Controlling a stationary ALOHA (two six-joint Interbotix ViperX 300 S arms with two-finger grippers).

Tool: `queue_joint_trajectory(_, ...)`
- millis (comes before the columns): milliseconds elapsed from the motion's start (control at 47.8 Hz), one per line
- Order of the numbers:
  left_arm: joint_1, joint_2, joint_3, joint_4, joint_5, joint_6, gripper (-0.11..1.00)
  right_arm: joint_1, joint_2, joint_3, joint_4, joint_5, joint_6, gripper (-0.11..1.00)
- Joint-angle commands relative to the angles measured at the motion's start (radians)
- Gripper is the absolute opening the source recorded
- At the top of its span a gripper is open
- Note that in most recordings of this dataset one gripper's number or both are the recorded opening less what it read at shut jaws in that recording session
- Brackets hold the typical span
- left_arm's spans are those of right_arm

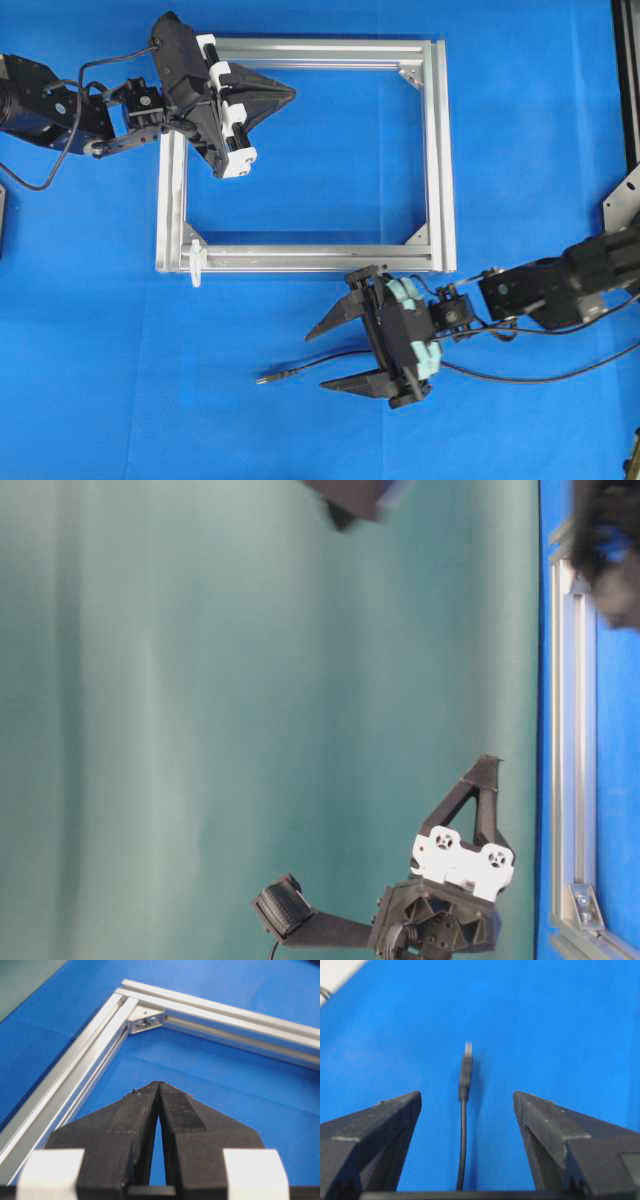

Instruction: Insert the wire through the string loop located on the left side.

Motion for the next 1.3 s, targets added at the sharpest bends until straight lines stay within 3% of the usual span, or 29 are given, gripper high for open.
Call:
queue_joint_trajectory(0, 0.002, -0.029, -0.006, 0.003, -0.005, 0.002, 0.00, 0.012, 0.014, -0.028, 0.009, -0.023, 0.009, 0.88)
queue_joint_trajectory(460, 0.003, -0.035, 0.006, 0.003, 0.009, -0.002, 0.00, 0.012, 0.077, -0.060, 0.026, -0.040, 0.021, 0.83)
queue_joint_trajectory(565, 0.005, -0.035, 0.008, 0.003, 0.009, -0.002, 0.00, 0.009, 0.077, -0.061, 0.026, -0.032, 0.020, 0.68)
queue_joint_trajectory(733, 0.005, -0.035, 0.008, 0.003, 0.009, -0.002, 0.00, 0.000, 0.077, -0.058, 0.023, -0.028, 0.015, 0.20)
queue_joint_trajectory(858, 0.005, -0.037, 0.009, 0.003, 0.009, -0.002, 0.00, 0.000, 0.077, -0.061, 0.014, -0.029, 0.015, -0.02)
queue_joint_trajectory(963, 0.006, -0.037, 0.011, 0.003, 0.009, -0.002, 0.00, 0.002, 0.077, -0.063, 0.006, -0.029, 0.014, -0.09)
queue_joint_trajectory(1277, 0.011, -0.038, 0.012, 0.003, 0.009, -0.002, 0.00, 0.000, 0.067, -0.063, 0.006, -0.028, 0.017, -0.10)
